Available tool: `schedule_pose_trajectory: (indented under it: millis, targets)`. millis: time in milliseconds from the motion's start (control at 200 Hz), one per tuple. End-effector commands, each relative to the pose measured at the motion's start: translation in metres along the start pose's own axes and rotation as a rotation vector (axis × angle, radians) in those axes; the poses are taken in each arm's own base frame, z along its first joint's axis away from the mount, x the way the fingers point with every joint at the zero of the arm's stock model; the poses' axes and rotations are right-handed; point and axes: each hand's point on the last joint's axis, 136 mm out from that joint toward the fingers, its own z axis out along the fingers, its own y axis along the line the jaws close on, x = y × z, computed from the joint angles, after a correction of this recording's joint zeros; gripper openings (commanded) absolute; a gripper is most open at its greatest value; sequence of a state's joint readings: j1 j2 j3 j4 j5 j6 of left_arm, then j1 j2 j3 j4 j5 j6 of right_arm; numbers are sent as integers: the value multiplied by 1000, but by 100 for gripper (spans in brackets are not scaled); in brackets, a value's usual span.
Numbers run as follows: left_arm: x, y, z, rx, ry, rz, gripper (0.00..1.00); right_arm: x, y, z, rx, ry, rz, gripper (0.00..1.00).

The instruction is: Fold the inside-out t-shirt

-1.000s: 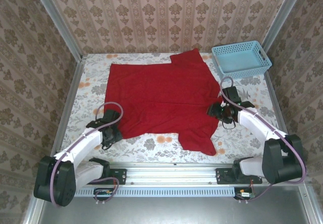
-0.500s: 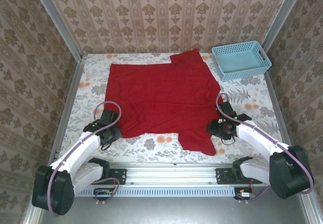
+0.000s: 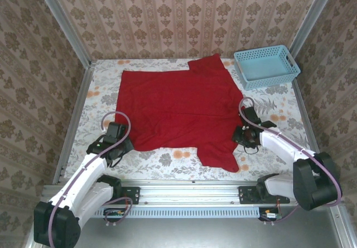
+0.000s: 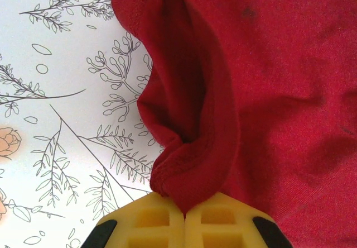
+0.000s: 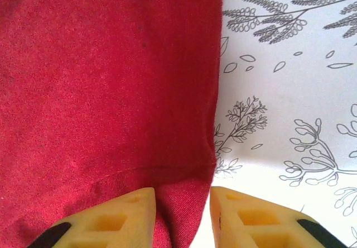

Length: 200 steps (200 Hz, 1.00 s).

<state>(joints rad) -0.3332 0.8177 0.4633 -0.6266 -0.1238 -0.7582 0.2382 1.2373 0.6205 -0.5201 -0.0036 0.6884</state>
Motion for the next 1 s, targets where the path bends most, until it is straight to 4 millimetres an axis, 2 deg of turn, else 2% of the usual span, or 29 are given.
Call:
schedule_pose_trajectory:
  millis: [0,130,345,560,735,845,930,995]
  targets:
    - [1,-1,-1,6,3,23,0,-5,-8,-4,15,-28,9,30]
    - [-1,-3,-2,10,1,27,0,3,-14,1,20,-2,20,28]
    - [-4,-4,-4,13,-7,27,0,13,-10,15,-13,44,34,28]
    - [-9,-8,-7,30,-20,23,0,5,2,16,-39,41,18,27]
    - [-16,-13,-12,53,-35,23,0,0,-1,19,4,49,2,13]
    - [-24,-15,-19,72,-58,24,0,-17,-3,0,48,-9,-28,0]
    - [-37,-25,-32,137,-103,29,0,-39,-6,-35,81,-90,-53,0]
    - [-52,-34,-51,187,-174,40,0,-56,-12,-69,106,-165,-69,0]
